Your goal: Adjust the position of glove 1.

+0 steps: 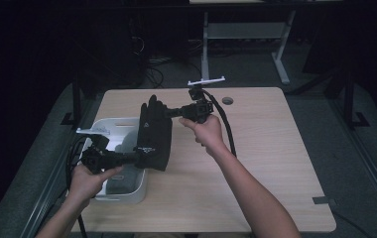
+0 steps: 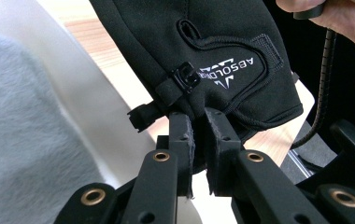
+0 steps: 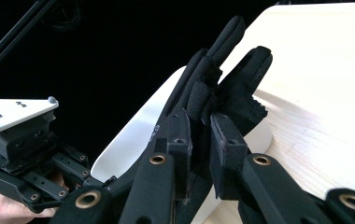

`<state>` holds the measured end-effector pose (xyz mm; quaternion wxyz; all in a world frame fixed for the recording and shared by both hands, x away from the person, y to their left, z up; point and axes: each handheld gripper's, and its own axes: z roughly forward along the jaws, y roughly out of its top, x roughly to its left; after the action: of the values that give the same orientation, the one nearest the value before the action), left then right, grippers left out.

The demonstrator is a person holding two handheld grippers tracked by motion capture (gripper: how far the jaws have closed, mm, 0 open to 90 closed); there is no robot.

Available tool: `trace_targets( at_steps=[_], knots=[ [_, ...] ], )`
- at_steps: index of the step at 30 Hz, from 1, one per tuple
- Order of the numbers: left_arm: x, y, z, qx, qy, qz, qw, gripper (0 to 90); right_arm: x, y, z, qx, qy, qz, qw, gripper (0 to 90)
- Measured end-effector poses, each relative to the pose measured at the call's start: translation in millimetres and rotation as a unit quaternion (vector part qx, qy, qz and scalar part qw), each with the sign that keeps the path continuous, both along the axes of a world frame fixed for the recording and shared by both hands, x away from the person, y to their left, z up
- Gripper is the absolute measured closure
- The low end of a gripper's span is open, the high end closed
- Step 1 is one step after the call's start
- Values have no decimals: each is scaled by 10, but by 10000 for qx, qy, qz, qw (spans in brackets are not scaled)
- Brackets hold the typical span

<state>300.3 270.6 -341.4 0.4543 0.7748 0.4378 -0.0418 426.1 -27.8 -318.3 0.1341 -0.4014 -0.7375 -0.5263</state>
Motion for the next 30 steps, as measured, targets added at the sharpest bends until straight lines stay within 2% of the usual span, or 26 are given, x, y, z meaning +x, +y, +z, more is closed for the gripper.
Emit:
trace_targets(
  at_steps=[13, 30],
  knots=[
    [-40, 191, 11, 24, -11, 201, 9998, 823, 42, 231, 26, 4, -19, 140, 9999, 794],
    [-77, 432, -8, 66, 12, 447, 9990, 824, 99, 515, -24, 15, 32, 262, 9996, 794]
  ],
)
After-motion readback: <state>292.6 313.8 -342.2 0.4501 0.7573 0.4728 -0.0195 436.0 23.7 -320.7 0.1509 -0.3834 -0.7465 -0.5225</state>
